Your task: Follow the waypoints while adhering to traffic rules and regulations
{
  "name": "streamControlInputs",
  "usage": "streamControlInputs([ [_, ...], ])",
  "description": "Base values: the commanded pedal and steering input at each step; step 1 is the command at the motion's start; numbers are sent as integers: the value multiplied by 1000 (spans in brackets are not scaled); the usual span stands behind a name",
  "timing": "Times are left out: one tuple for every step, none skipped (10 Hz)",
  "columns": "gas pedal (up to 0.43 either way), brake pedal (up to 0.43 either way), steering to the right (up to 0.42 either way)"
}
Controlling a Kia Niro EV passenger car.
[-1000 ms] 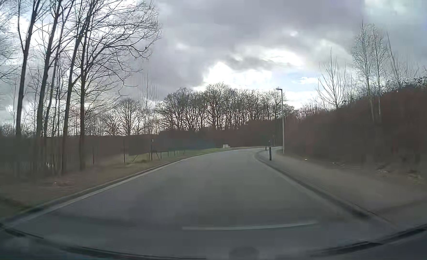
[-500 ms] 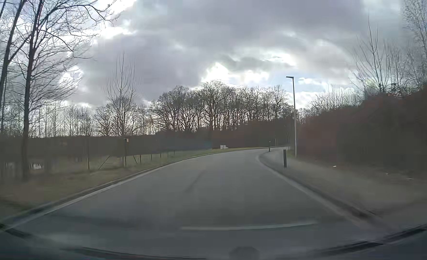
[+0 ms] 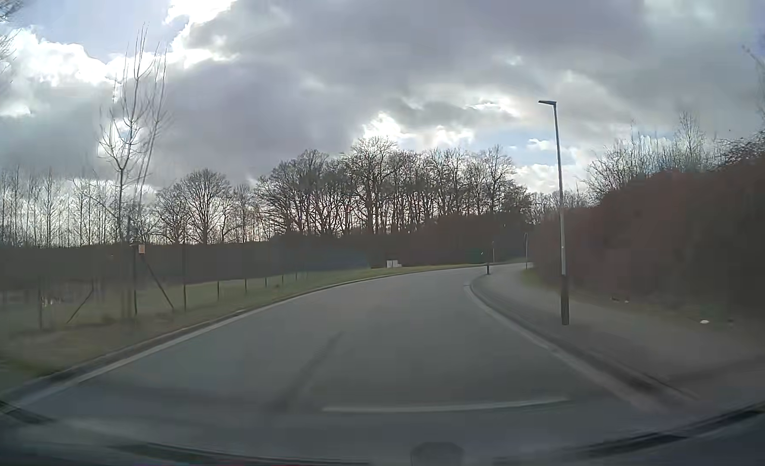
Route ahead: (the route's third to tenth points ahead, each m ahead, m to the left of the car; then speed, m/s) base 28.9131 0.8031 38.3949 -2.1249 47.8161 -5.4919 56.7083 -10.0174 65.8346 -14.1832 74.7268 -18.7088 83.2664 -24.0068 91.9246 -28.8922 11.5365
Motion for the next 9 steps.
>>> streamControlInputs([
  [138, 0, 11],
  [138, 0, 10],
  [130, 0, 11],
  [118, 0, 10],
  [118, 0, 11],
  [118, 0, 11],
  [118, 0, 11],
  [118, 0, 12],
  [118, 0, 15],
])
